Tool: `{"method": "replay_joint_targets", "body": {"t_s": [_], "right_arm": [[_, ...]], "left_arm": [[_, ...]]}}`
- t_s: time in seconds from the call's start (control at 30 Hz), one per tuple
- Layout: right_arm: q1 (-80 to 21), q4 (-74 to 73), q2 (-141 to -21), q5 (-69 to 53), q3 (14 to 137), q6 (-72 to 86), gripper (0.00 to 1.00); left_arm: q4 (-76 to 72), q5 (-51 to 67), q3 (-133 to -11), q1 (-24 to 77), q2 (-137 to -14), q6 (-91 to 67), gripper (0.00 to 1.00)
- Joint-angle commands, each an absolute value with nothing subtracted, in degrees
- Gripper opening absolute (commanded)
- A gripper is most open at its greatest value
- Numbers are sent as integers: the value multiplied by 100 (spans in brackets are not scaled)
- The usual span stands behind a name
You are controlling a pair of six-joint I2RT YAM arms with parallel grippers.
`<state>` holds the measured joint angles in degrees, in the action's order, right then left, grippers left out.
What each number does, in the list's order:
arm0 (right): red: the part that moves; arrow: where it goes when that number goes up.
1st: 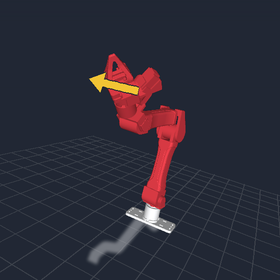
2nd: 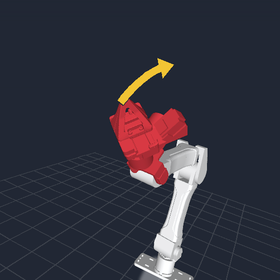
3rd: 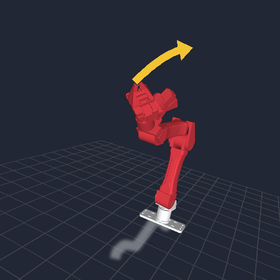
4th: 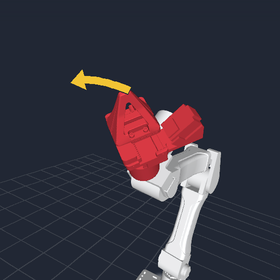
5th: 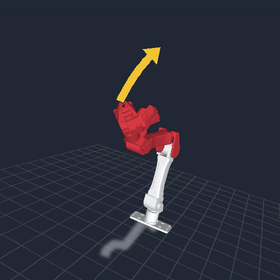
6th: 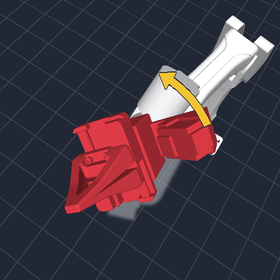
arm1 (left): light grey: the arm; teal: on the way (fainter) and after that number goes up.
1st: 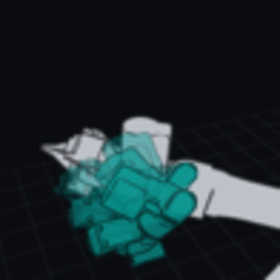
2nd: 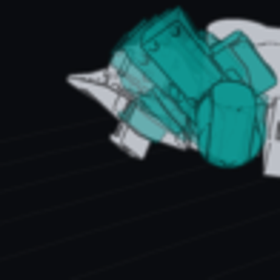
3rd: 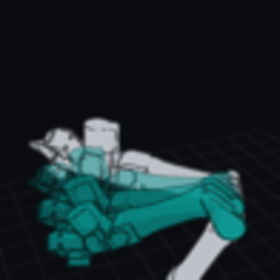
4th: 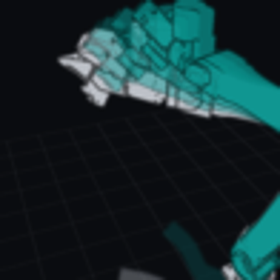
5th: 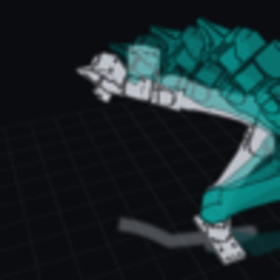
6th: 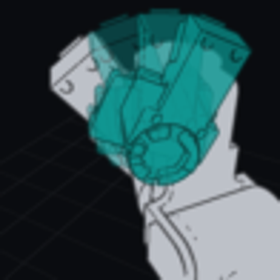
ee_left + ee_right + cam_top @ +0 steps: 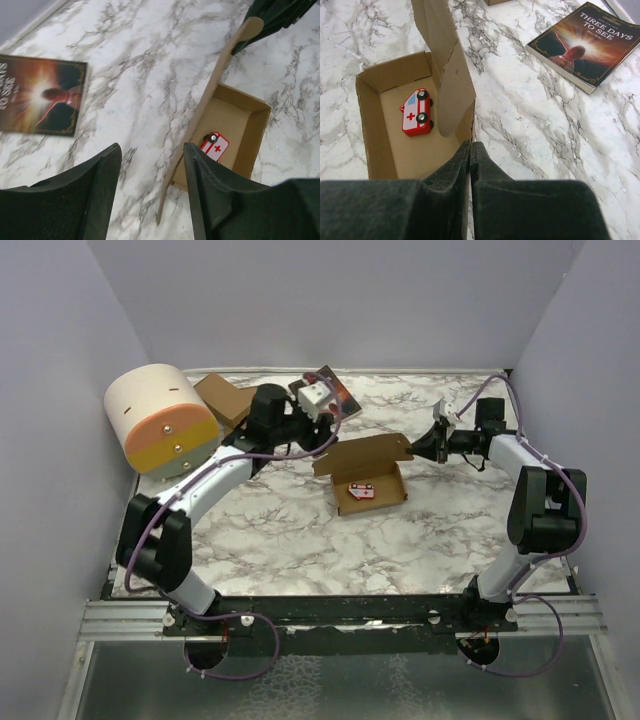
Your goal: Fold the paper box
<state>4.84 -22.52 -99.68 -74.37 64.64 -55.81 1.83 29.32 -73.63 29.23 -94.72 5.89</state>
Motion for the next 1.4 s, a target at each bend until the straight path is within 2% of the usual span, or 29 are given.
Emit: {"method": "replay_joint_targets", "body": {"t_s": [0.0,0.1,0.2,0.43,0.73,1.17,1.37], "right_arm": [[479,-2340,-10042,-7460,6647,-5695,1],[475,-2361,-10066,-7481,6673,-5701,1],[475,-2399,-10109,-7483,6714,-5712,1],[475,-2420,-10120,-7490,6732,-5705,1],[475,-2426,-10118,-7488,6743,-5678,1],[475,-2391,-10116,-7483,6739,-5612,1],[475,-2383,-10123,-7492,6732,-5582,1]], "left_arm": [[-1434,2524,-5971,2450,-8089,-224,59],[-2464,2457,-4601,2336,-7201,-487,68],[-3088,2393,-3638,2312,-6643,-659,70],[-3234,2670,-3229,2273,-6985,-773,67],[-3258,3316,-3864,2232,-8128,-895,53],[-3521,3921,-4102,2232,-8786,-1031,25],[-3453,3867,-4185,2232,-8872,-1027,24]]}}
